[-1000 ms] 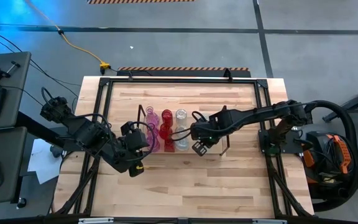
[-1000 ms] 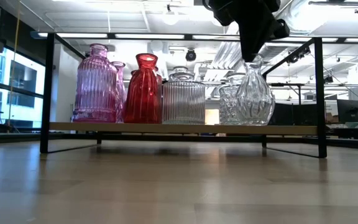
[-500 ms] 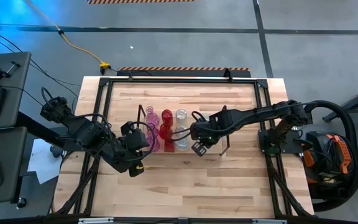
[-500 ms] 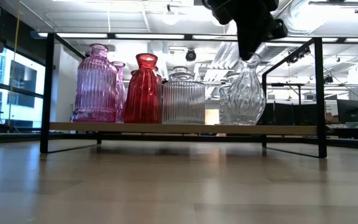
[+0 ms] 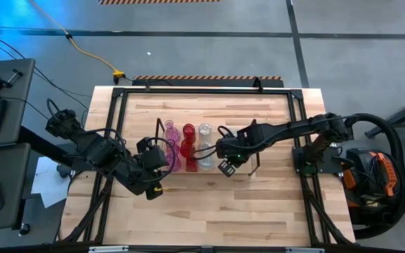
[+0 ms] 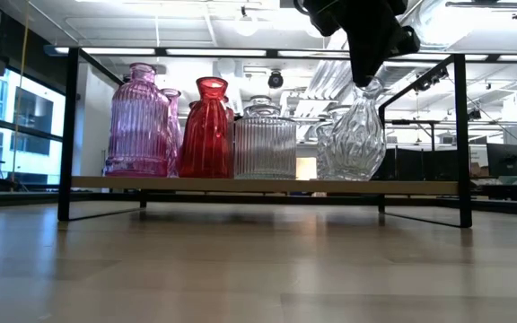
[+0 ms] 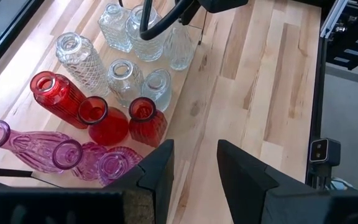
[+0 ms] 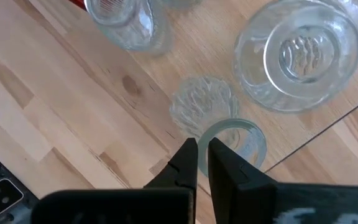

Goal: Sort vases onto shelf
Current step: Put the transparent vase aligned with the other transparent vases on the shelf

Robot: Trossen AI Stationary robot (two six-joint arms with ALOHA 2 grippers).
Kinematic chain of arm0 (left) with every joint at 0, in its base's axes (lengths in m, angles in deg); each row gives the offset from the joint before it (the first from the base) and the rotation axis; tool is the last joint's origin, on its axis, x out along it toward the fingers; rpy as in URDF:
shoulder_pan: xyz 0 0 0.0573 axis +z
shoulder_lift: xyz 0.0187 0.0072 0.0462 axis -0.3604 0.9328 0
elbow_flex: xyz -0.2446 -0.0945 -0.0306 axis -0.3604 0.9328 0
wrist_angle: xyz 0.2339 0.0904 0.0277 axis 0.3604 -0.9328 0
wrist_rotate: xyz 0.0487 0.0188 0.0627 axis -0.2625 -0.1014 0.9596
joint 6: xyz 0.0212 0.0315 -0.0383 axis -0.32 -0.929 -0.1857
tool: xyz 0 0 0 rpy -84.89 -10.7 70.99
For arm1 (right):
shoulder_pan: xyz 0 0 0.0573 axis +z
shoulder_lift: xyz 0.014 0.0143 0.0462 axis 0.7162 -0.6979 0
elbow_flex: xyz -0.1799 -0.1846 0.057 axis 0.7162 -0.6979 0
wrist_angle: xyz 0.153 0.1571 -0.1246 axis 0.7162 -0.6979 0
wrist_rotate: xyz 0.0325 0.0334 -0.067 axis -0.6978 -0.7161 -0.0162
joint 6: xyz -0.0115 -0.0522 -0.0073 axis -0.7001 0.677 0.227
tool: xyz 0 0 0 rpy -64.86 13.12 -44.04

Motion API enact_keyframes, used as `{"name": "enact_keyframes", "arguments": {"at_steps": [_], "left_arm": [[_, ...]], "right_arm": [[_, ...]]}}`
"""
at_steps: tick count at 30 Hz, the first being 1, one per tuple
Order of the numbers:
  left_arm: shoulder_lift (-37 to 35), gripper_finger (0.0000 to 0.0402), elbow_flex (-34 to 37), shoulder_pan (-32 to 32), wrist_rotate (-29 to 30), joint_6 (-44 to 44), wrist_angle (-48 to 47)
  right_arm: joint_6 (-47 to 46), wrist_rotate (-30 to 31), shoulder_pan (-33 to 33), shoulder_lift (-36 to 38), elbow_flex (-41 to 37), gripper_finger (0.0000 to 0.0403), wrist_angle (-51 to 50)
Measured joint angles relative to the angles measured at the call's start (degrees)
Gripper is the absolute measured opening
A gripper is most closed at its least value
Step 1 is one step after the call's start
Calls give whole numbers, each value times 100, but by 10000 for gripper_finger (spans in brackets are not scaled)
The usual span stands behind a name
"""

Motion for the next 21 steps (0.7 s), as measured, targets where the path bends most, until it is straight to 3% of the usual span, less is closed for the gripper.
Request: {"name": "enact_keyframes", "arguments": {"at_steps": [21], "left_arm": [[2,115,0,0,1,22,0]], "right_arm": [[209,-87,-2,-11,-9,3,386]]}}
